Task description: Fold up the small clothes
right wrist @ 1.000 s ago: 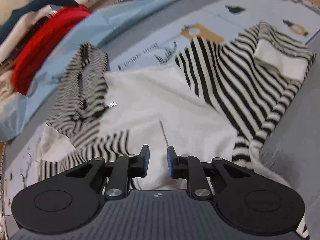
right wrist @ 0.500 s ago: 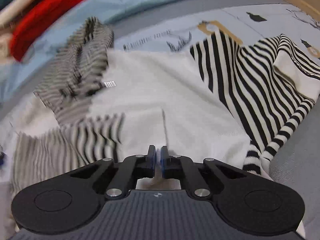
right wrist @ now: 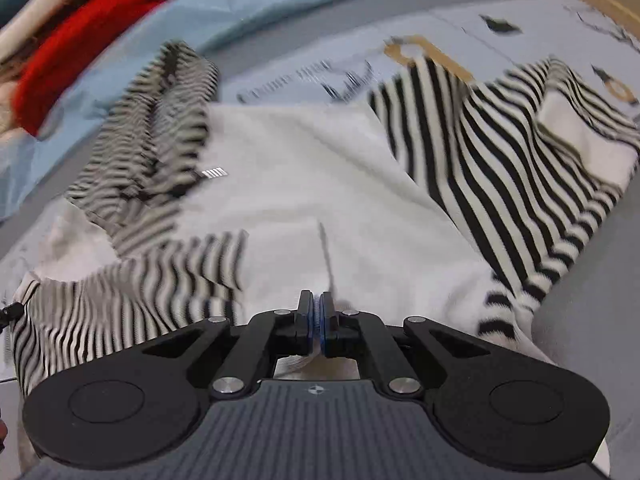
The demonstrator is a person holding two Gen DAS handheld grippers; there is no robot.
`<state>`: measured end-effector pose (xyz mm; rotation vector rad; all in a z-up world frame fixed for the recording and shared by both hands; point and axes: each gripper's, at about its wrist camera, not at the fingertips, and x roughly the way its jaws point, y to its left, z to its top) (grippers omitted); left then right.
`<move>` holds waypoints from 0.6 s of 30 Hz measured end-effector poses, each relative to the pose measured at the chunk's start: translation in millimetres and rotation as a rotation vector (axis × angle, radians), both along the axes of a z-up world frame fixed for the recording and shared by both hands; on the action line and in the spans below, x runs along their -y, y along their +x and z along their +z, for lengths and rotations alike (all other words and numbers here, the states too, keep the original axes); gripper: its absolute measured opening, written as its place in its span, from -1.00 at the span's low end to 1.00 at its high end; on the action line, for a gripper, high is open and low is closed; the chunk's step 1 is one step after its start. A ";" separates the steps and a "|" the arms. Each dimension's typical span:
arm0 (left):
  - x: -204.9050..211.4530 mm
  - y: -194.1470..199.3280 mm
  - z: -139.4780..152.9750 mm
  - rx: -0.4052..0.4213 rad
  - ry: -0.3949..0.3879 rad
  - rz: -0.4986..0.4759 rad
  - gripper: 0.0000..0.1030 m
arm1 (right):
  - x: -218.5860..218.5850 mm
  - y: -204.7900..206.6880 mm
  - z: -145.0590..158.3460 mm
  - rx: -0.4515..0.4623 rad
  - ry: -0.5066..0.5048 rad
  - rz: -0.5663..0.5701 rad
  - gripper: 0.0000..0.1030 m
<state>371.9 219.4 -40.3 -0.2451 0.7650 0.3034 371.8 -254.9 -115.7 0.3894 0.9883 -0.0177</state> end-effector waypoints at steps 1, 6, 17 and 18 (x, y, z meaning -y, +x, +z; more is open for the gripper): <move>-2.0 0.6 -1.5 -0.012 -0.006 0.006 -0.83 | -1.3 -1.5 6.1 0.036 0.011 0.003 -0.96; -9.6 -1.4 6.3 -0.083 -0.113 0.045 -0.79 | 0.2 1.1 -1.8 -0.036 -0.028 -0.011 -0.96; 38.0 -75.6 88.0 0.050 -0.231 0.080 -0.78 | 11.1 12.1 -14.0 -0.072 0.068 -0.052 -0.37; 44.7 -79.1 85.4 0.059 -0.217 0.058 -0.78 | 9.3 14.1 -16.9 -0.075 0.060 -0.042 -0.36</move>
